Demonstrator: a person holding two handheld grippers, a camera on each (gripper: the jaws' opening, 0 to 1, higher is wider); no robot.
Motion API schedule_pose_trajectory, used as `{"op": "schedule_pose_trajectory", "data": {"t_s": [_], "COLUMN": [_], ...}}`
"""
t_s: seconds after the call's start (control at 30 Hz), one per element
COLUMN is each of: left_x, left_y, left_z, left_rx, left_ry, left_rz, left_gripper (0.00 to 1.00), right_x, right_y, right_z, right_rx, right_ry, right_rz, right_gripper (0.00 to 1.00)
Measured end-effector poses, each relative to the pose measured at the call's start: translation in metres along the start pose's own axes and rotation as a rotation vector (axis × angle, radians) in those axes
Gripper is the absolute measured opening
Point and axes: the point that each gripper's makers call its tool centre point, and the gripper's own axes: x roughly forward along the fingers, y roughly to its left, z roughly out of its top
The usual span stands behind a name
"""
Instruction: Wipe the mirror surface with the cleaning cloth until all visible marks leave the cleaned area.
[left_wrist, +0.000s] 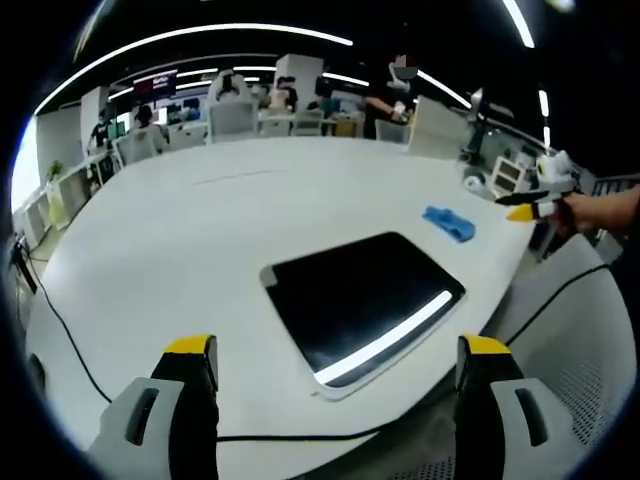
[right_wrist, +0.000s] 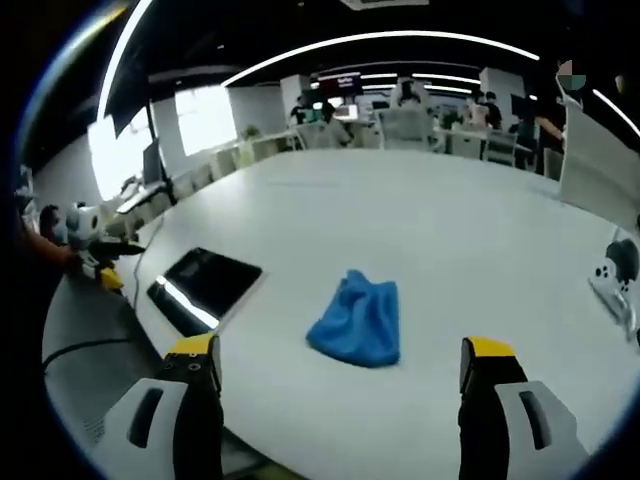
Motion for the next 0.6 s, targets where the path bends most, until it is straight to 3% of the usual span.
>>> {"op": "schedule_pose_trajectory", "data": {"t_s": [0.13,0.23,0.4,0.5,0.6], "left_x": [0.000,0.000,-0.001,-0.001,-0.001], "left_y": [0.000,0.002,0.005,0.005,0.006], "left_z": [-0.001,-0.001,-0.001,-0.001,-0.001], "left_rx": [0.001,-0.004,-0.013,-0.014,-0.016], "left_ry": [0.006,0.004,0.000,-0.003,-0.005], "left_rz": [0.001,0.009,0.022,0.024,0.027], "left_gripper": [1.00,1.00,1.00,1.00,1.00], "right_x": [0.015,0.033,0.060,0.072,0.089], "right_y": [0.002,0.002,0.003,0.006,-0.012], "right_z": [0.000,-0.002,0.002,0.008,-0.002], "right_rx": [-0.019,-0.021,-0.026,-0.068,-0.074], "right_ry": [0.033,0.066,0.100,0.104,0.166], "right_rz": [-0.012,-0.020,-0.055,-0.064,-0.136], "right_gripper": [0.89,0.68,0.47,0.26,0.20]}}
